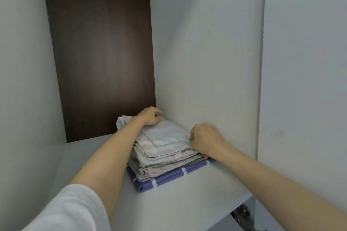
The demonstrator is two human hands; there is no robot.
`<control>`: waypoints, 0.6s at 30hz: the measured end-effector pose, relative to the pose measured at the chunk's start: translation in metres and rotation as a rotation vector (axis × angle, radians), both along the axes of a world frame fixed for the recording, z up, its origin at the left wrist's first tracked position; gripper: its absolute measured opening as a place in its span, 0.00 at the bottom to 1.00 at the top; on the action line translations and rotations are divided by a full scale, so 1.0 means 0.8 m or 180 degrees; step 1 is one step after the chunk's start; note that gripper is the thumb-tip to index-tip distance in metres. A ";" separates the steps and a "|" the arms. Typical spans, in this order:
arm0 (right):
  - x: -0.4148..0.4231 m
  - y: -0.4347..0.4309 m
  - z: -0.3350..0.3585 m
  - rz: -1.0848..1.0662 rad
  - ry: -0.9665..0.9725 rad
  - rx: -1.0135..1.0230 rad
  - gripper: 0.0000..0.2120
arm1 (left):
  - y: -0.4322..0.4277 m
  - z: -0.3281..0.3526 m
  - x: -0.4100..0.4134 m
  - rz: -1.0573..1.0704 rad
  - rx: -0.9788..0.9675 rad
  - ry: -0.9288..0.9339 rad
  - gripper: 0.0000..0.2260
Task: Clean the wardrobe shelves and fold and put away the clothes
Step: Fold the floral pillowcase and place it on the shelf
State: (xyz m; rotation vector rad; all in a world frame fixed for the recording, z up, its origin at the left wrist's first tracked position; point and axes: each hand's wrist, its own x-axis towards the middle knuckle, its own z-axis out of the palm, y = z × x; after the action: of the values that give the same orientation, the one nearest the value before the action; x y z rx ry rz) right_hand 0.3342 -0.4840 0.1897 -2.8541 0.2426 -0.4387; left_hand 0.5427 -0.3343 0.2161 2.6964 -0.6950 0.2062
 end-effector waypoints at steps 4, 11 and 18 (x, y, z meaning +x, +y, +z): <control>-0.005 0.000 0.002 0.0023 -0.0241 0.0098 0.14 | 0.034 -0.011 -0.003 0.1162 0.0377 0.0244 0.29; -0.015 -0.003 0.019 0.0179 -0.0554 0.0975 0.17 | 0.060 -0.026 0.022 0.1157 -0.0530 0.0410 0.22; -0.031 0.002 0.019 -0.0071 -0.0498 -0.1065 0.13 | 0.048 -0.025 0.002 0.0989 -0.0371 0.0435 0.20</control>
State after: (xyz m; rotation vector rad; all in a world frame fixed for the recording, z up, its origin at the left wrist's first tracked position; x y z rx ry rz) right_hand 0.3092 -0.4821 0.2051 -3.1192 0.1871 -0.7697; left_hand 0.5443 -0.2960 0.1962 2.6623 -0.2150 0.1321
